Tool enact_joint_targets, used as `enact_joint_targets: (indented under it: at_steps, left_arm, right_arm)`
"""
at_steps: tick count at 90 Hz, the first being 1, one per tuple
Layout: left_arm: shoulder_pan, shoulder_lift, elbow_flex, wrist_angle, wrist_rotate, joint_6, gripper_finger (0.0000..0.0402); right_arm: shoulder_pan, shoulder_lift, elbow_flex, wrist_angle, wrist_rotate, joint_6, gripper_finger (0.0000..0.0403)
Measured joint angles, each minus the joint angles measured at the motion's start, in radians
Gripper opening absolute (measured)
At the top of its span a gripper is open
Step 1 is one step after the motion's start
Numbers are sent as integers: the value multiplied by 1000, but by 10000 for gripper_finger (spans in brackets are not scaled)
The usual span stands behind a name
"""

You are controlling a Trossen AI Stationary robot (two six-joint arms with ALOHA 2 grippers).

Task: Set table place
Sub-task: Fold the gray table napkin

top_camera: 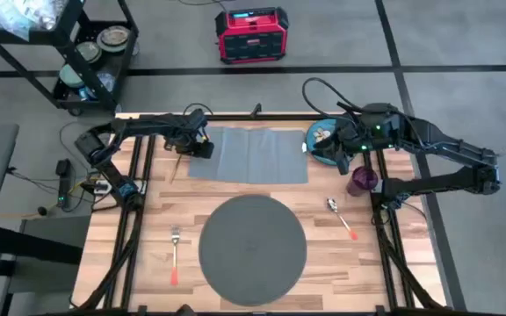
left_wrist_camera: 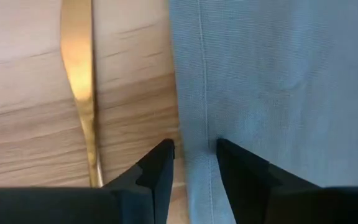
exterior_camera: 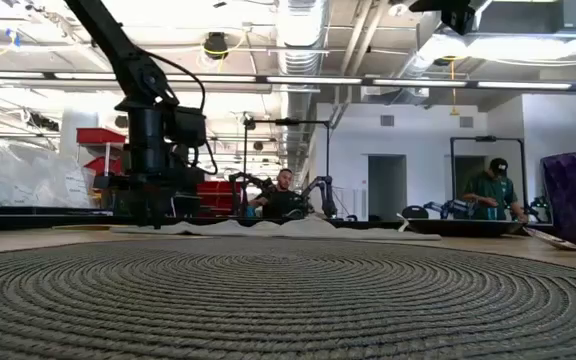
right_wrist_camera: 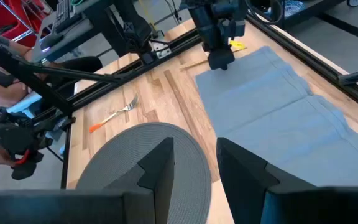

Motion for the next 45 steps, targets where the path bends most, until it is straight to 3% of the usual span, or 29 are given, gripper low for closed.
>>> enact_joint_targets:
  at_steps: [12,27,45]
  left_arm:
    - [0,2,-1,10,6,2,86]
    - [-1,5,-2,19,28,23,11]
    - [-1,-20,-3,0,36,37,1]
  right_arm:
    - [0,0,0,0,0,-1,108]
    - [0,0,0,0,0,-2,108]
    - [0,0,0,0,0,-1,108]
